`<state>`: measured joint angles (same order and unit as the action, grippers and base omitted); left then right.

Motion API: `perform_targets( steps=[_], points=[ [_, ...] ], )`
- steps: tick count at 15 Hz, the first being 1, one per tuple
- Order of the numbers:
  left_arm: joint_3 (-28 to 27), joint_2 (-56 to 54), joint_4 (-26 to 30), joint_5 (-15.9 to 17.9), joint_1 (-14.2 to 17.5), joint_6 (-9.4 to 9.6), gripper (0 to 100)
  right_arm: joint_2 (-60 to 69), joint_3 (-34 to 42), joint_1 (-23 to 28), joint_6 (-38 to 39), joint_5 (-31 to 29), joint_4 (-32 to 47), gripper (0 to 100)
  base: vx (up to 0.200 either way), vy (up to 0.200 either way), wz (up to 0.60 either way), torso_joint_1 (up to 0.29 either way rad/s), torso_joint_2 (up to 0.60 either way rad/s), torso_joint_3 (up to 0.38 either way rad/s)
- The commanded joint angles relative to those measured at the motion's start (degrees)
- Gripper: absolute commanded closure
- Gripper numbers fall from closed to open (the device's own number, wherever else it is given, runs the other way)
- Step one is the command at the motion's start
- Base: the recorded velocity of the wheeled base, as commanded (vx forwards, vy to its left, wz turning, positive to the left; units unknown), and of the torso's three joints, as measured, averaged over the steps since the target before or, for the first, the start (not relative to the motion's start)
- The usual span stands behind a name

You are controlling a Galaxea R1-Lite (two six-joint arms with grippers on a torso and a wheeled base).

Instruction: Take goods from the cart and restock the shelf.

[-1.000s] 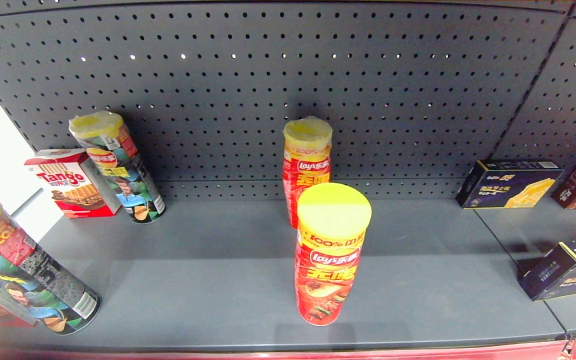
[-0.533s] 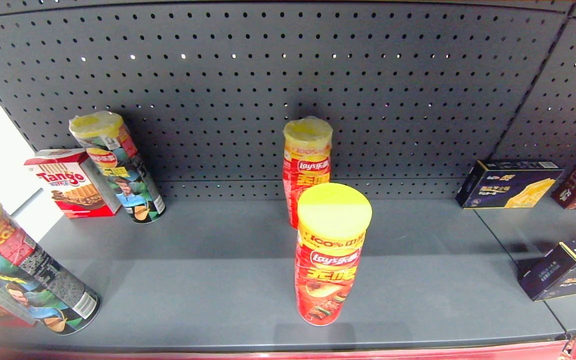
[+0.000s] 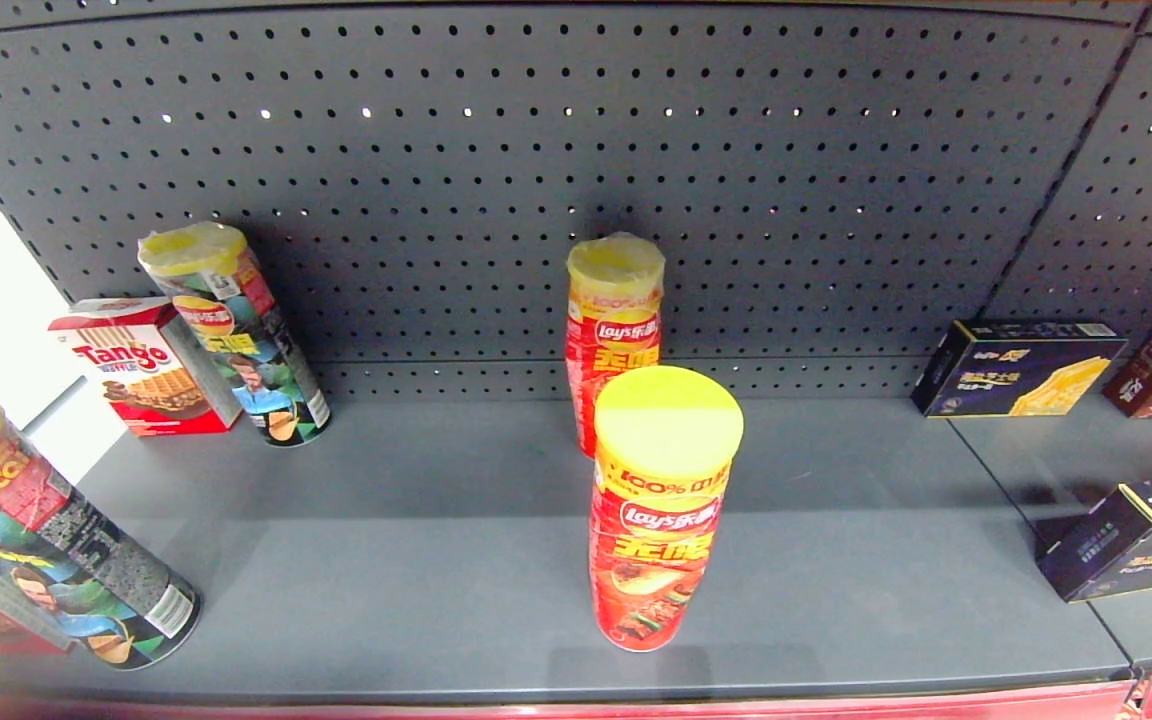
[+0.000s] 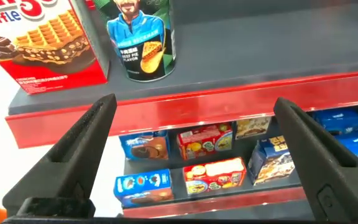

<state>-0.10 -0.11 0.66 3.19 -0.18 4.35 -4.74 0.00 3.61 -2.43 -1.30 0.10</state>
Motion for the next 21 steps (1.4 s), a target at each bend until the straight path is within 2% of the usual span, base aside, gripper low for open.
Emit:
perform_targets(
  steps=[1,2,3,4,5,6,9,11,14,20,21],
  points=[
    [0.0,0.1,0.0,-0.5,0.0,0.04,0,-0.1,0.0,-2.4,-1.4,0.4,0.0,0,0.000,0.000,0.00,0.000,0.00,0.000],
    [0.1,0.1,-0.1,-0.6,0.0,-0.05,0,1.2,-0.2,-3.3,-0.9,1.1,-0.2,0,0.000,0.000,0.00,0.000,0.00,0.000],
    [0.1,0.1,-0.3,-0.7,0.0,-0.05,0,0.3,-5.9,-3.8,-0.4,2.3,-0.2,0,0.000,0.000,0.00,0.000,0.00,0.000],
    [0.1,0.1,-0.1,-0.7,0.0,-0.05,0,-19.7,-18.7,-4.5,1.7,4.1,1.1,0,0.000,0.000,0.00,0.000,0.00,0.000],
    [0.1,0.1,-0.2,-0.7,0.0,-0.05,0,-24.3,-21.4,-5.6,1.7,5.2,-0.1,0,0.000,0.000,0.00,0.000,0.00,0.000],
    [0.1,0.1,-0.1,-0.7,0.0,-0.05,0,-31.3,-28.5,-12.3,0.7,10.4,-3.3,0,0.000,0.000,0.00,0.000,0.00,0.000],
    [0.1,0.1,-0.2,-0.6,0.0,-0.05,0,-47.2,-35.9,-27.9,0.5,10.7,-6.5,0,0.000,0.000,0.00,0.000,0.00,0.000],
    [0.1,0.1,-0.2,-0.4,0.0,-0.13,0,-56.2,-39.3,-35.6,0.3,9.6,-7.7,0,0.000,0.000,0.00,0.000,0.00,0.000],
    [0.1,0.1,-0.3,-0.4,0.0,-0.13,0,-63.8,-39.7,-40.4,-0.3,6.5,-8.4,0,0.000,0.000,0.00,0.000,0.00,0.000],
    [0.1,0.1,-0.3,-0.6,0.0,-0.31,0,-71.3,-40.6,-41.6,-0.3,6.1,-11.5,0,0.000,0.000,0.00,0.000,0.00,0.000],
    [0.1,0.1,-0.2,-0.3,0.0,-1.72,0,-73.0,-42.0,-42.1,-0.4,5.7,-11.5,0,0.000,0.000,0.00,0.000,0.00,0.000]
  ],
)
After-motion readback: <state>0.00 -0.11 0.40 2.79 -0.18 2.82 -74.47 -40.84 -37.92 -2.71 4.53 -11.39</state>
